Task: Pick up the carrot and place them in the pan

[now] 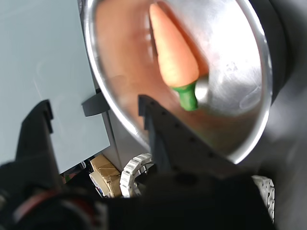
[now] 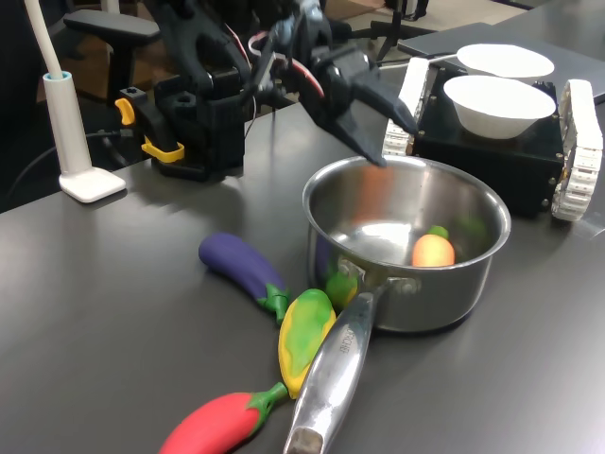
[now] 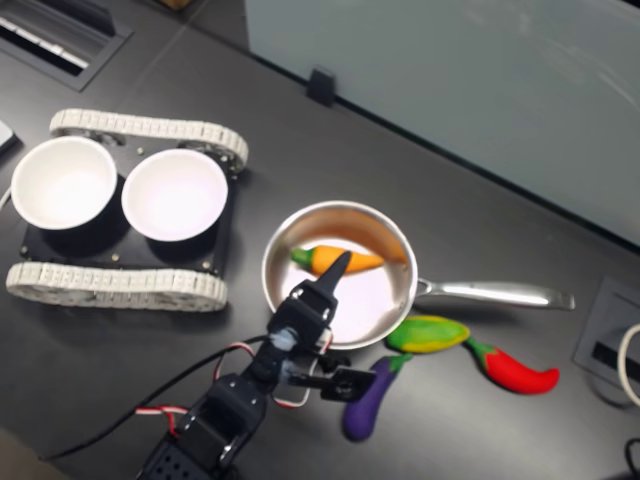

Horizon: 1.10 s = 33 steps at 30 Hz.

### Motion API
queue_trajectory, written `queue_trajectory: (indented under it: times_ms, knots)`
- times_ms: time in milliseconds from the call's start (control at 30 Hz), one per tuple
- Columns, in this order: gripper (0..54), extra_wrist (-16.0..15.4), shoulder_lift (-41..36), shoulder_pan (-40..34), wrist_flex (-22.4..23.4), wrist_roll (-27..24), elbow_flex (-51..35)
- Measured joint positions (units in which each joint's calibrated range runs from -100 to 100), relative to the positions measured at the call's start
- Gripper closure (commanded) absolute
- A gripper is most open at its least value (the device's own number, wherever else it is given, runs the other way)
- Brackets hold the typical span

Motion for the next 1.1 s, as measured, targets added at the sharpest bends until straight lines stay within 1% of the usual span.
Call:
queue_trajectory:
  times_ms: [100, 167, 367, 500, 800, 967, 1100]
  knots:
    - [40.8, 0.0, -1.1, 0.0, 4.0, -0.7, -3.7]
    - [43.0, 0.0, -2.0, 0.0, 5.8, -0.8, -5.2]
    - [49.9, 0.0, -4.7, 0.0, 8.4, -0.8, -7.1]
    - [53.5, 0.0, -6.6, 0.0, 10.5, -0.8, -8.3]
    - [53.5, 0.0, -11.5, -0.1, 14.3, -1.3, -9.3]
    - [53.5, -0.1, -15.1, -2.5, 16.5, -1.3, -9.3]
    - [53.5, -0.1, -18.4, -3.1, 18.0, -1.2, -9.3]
